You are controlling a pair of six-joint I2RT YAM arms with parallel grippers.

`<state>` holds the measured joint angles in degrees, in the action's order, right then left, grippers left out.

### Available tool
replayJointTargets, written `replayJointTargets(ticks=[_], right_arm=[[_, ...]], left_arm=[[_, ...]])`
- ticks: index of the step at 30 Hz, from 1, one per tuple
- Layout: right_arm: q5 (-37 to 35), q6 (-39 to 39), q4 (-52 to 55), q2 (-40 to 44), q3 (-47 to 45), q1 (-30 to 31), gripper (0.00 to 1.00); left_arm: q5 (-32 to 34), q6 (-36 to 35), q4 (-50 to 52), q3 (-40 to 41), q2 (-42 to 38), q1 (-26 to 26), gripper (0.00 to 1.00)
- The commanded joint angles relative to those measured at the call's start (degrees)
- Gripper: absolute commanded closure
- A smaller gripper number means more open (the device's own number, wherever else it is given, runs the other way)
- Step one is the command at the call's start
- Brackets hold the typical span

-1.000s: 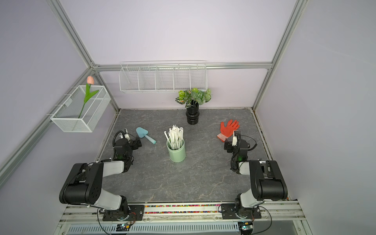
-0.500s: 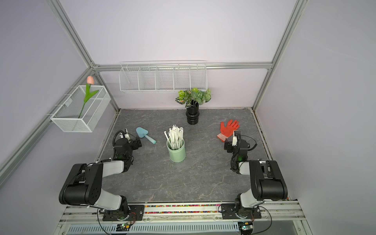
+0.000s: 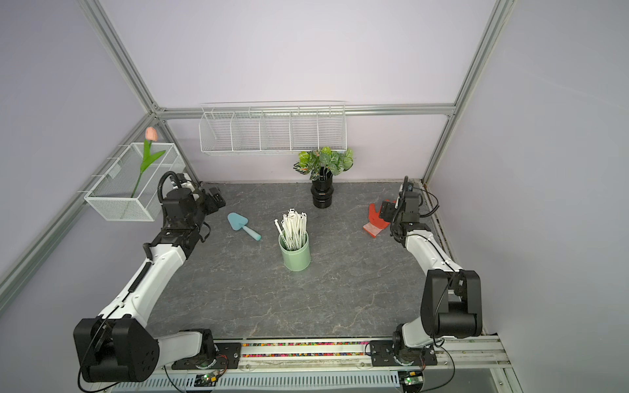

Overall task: Take the straws out of the storage container
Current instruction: Pick up the straw from the container.

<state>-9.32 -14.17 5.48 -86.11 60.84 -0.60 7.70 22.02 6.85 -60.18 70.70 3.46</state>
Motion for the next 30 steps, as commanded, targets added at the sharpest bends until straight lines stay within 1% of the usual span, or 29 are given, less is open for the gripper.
replayJointTargets(ticks=[1, 2, 3, 6, 8, 9, 11, 13, 16, 17, 18, 20, 22, 25, 27, 30], right_arm=[[4.6, -7.61, 15.19, 2.88, -0.8, -0.13, 0.11], [7.42, -7.08, 13.9, 4.4, -1.84, 0.39, 0.11], [8.03, -6.78, 14.1, 6.14, -2.13, 1.3, 0.11], [6.54, -4.07, 18.07, 9.45, -0.09, 6.04, 0.11], [2.68, -1.96, 21.64, 10.74, 2.15, 10.3, 0.11], [1.74, -0.93, 23.41, 11.02, 3.43, 11.93, 0.11], [3.05, -0.24, 26.46, 11.31, 5.64, 15.09, 0.11], [6.24, 0.11, 26.74, 12.42, 5.98, 17.26, 0.11], [10.68, 0.23, 25.34, 14.44, 5.52, 20.2, 0.11], [11.77, -0.01, 24.8, 14.68, 5.44, 21.21, 0.09], [13.4, -0.27, 23.87, 14.82, 5.09, 21.86, 0.02], [16.96, -0.87, 22.31, 14.53, 4.9, 23.14, 0.15], [18.89, -1.33, 21.13, 13.58, 4.9, 24.76, 0.32], [19.65, -0.93, 19.25, 12.12, 4.73, 27.55, 0.43], [19.7, -0.43, 18.19, 11.29, 4.72, 29.24, 0.47], [19.97, -0.08, 15.65, 10.33, 4.38, 31.7, 0.51]], left_arm=[[-14.29, 10.5, 5.92, 1.49, -2.5, -1.79, 0.0], [-19.13, 8.26, 3.19, 2.28, -3.12, -1.35, 0.0], [-19.1, 7.55, 3.79, 1.86, -3.68, 0.26, 0.0], [-12.75, 1.47, 9.82, -1.6, -4.12, 7.11, 0.0], [-12.88, -0.3, 11.53, -3.09, -3.45, 9.61, 0.0], [-13.36, 0.03, 11.84, -3.59, -2.88, 10.25, 0.0], [-15.23, 1.94, 11.54, -3.8, -1.63, 10.64, 0.0], [-18.33, 3.35, 10.49, -3.24, -0.53, 10.76, 0.0], [-25.03, 2.79, 9.23, -3.01, 0.46, 11.03, 0.0], [-26.06, 2.11, 9.39, -2.87, 0.39, 11.36, 0.0], [-25.2, 1.4, 10.25, -2.71, 0.06, 11.96, 0.0], [-20.7, -0.13, 11.49, -1.7, -1.05, 13.9, 0.0], [-19.6, -0.12, 11.09, -0.29, -1.99, 14.52, 0.01], [-19.96, 0.48, 11.19, -0.06, -2.23, 14.61, 0.04], [-19.59, 0.41, 11.68, -0.28, -2.19, 14.55, 0.04], [-18.74, 0.26, 11.81, 0.05, -2.82, 14.62, 0.04]])
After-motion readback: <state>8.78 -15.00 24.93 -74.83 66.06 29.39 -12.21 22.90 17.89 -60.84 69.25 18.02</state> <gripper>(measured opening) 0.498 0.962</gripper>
